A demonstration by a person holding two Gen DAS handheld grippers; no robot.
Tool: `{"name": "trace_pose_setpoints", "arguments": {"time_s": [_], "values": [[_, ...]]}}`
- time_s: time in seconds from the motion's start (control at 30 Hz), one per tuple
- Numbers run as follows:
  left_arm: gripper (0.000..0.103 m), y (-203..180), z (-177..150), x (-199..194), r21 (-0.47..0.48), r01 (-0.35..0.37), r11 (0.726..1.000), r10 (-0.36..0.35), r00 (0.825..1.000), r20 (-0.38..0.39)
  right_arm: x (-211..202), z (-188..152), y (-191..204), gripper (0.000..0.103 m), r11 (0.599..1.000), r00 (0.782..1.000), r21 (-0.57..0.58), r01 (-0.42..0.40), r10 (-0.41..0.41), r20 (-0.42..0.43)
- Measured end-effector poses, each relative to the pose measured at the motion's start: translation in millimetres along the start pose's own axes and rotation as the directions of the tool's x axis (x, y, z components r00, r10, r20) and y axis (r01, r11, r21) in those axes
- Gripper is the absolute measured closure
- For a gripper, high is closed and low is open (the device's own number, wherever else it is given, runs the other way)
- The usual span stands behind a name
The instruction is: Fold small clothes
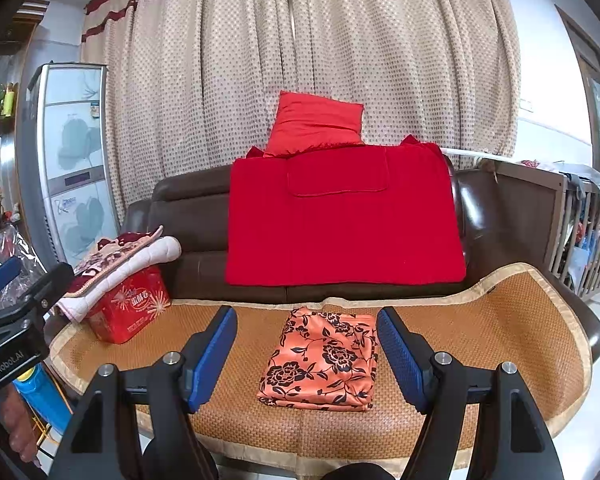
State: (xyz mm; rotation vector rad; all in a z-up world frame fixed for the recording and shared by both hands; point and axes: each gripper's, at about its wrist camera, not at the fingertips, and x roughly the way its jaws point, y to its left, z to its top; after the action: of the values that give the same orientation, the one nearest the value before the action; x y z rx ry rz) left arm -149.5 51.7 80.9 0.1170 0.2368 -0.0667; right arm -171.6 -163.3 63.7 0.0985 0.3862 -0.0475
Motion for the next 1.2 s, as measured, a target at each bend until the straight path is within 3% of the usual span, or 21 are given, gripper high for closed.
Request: {"name": "trace_pose_setpoints", "arguments": {"time_s": [0.5,1.2], "values": [[0.0,0.1,-8.7,15.1,0.006,-0.008,1.0,0.008,1.0,-0.029,9.9,-4.0,4.2,0.027,1.0,1.0,-0.009,0.017,-0.017,-0.024],[0.0,4.5,-27.3,64.3,-0.009,-0.021,1.0,0.02,0.993,-0.114,56.1,-11.2,12.2,0.027,0.999,0.994,-0.024,0.025,-0.027,-0.102]]}}
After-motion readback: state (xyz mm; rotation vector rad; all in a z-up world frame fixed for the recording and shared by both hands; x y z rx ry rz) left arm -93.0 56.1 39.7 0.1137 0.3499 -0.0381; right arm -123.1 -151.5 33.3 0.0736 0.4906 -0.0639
